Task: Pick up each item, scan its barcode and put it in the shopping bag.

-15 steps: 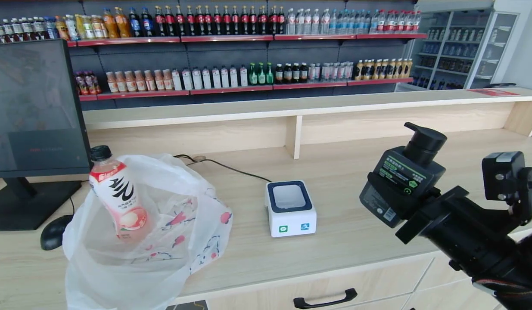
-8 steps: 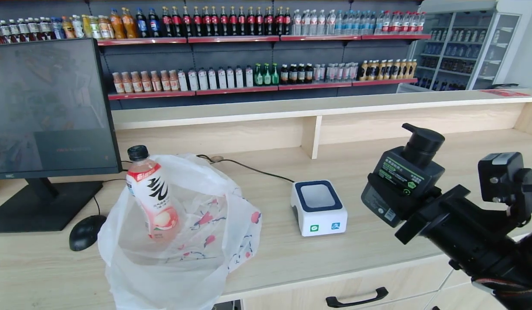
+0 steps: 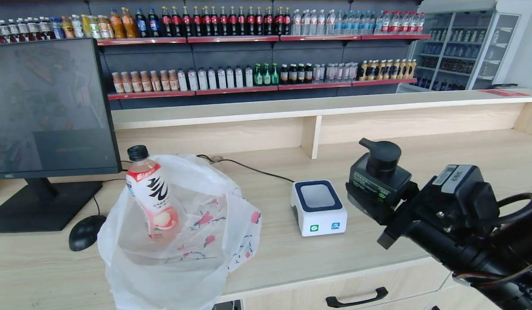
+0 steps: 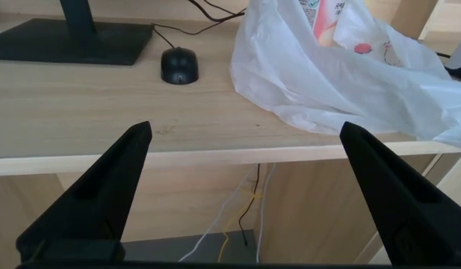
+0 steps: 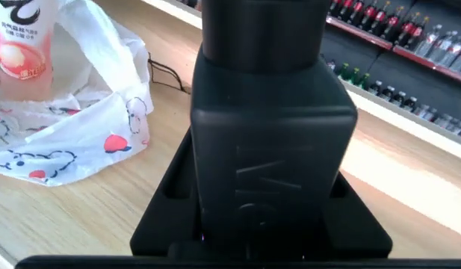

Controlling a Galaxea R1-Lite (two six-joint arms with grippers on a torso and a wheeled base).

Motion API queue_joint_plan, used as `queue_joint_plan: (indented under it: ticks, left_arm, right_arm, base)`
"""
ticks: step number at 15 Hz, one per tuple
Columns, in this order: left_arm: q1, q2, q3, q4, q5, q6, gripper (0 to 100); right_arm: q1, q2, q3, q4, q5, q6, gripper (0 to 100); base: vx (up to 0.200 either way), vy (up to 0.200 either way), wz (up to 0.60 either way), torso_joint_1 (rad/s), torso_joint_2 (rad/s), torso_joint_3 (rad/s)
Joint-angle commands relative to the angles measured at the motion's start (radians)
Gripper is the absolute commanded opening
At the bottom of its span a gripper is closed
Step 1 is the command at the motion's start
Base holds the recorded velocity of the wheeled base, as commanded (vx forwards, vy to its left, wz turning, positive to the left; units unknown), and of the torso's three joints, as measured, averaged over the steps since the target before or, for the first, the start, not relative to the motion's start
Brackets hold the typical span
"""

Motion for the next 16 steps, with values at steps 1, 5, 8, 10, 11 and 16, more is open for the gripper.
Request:
queue_joint_plan:
  ticks: [1,5,8,10,11,16]
  left_arm:
    - [0.000,0.000,0.000,0.000,0.000,0.000,100]
    - [0.000,0.000,0.000,0.000,0.000,0.000,100]
    - [0.000,0.000,0.000,0.000,0.000,0.000,100]
    - [0.000,0.000,0.000,0.000,0.000,-0.002,100]
    - [0.000,0.000,0.000,0.000,0.000,0.000,100]
    - [0.000,0.000,0.000,0.000,0.000,-0.002,100]
  right_arm:
    - [-0.012,0.088,-0.027,0.000,0.073,-0.147,0]
    - [-0.012,0.216,-0.173,0.000,0.154,-0.416,0]
    - [0.001,0.269,-0.225,0.000,0.202,-0.472,0]
    - [-0.001,0.297,-0.248,0.000,0.273,-0.540,0]
    - [-0.002,0.314,-0.261,0.000,0.312,-0.569,0]
    - [-0.012,0.357,-0.297,0.000,0.391,-0.641,0]
  base:
    - [0.000,0.000,0.00,0.000,0.00,0.000]
    - [0.000,0.000,0.00,0.000,0.00,0.000]
    - [0.000,0.000,0.00,0.000,0.00,0.000]
    - [0.000,0.000,0.00,0.000,0.00,0.000]
    - [0.000,0.000,0.00,0.000,0.00,0.000]
    - [0.000,0.000,0.00,0.000,0.00,0.000]
